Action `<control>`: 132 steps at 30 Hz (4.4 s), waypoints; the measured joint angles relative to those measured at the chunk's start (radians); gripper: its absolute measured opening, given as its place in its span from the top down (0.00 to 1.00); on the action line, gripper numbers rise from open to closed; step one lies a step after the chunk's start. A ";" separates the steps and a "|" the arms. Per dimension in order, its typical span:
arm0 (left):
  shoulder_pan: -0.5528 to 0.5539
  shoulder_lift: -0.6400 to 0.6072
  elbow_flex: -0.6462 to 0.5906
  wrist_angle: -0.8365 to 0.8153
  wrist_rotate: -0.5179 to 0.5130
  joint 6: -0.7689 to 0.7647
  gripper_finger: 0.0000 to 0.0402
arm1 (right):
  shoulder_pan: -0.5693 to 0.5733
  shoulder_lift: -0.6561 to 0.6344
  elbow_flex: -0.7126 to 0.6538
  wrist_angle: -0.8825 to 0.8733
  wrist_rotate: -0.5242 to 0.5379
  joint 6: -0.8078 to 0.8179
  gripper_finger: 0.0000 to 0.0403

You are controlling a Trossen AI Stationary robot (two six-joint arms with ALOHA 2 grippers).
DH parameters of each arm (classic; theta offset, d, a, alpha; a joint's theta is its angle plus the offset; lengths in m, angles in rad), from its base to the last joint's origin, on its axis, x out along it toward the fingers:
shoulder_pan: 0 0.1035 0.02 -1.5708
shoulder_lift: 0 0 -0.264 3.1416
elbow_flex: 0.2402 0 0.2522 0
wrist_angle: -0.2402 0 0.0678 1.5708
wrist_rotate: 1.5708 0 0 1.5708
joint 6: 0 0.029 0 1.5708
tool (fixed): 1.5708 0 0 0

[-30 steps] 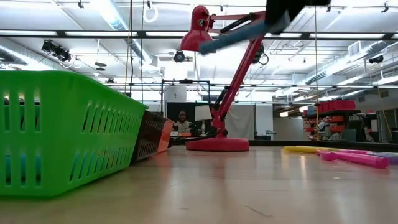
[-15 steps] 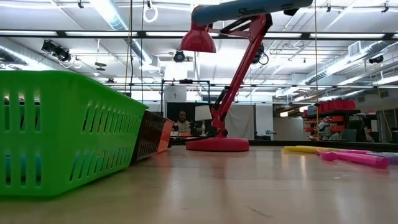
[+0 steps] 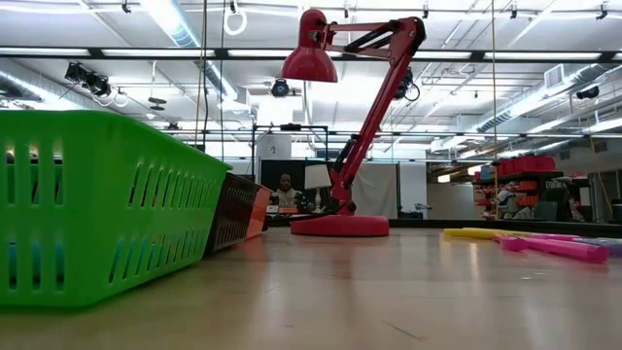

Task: Pick & Place Markers
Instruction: Put the blue highlighter into the green bin

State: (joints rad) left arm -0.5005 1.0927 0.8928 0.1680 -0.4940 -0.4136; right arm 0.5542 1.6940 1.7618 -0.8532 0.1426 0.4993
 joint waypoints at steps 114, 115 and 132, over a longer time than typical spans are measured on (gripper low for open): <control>-0.002 0.155 0.463 -0.618 0.143 -0.028 0.84 | -0.102 -0.142 0.000 0.513 0.303 -0.235 0.34; -0.002 0.155 0.463 -0.657 0.154 -0.046 0.84 | -0.104 -0.142 0.000 0.514 0.312 -0.235 0.34; 0.016 0.188 0.464 -1.170 0.397 -0.275 0.84 | -0.146 -0.143 0.000 0.503 0.321 -0.307 0.34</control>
State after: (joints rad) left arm -0.4843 1.2812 1.3571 -1.0024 -0.0971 -0.6882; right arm 0.4085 1.5513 1.7615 -0.3506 0.4633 0.1925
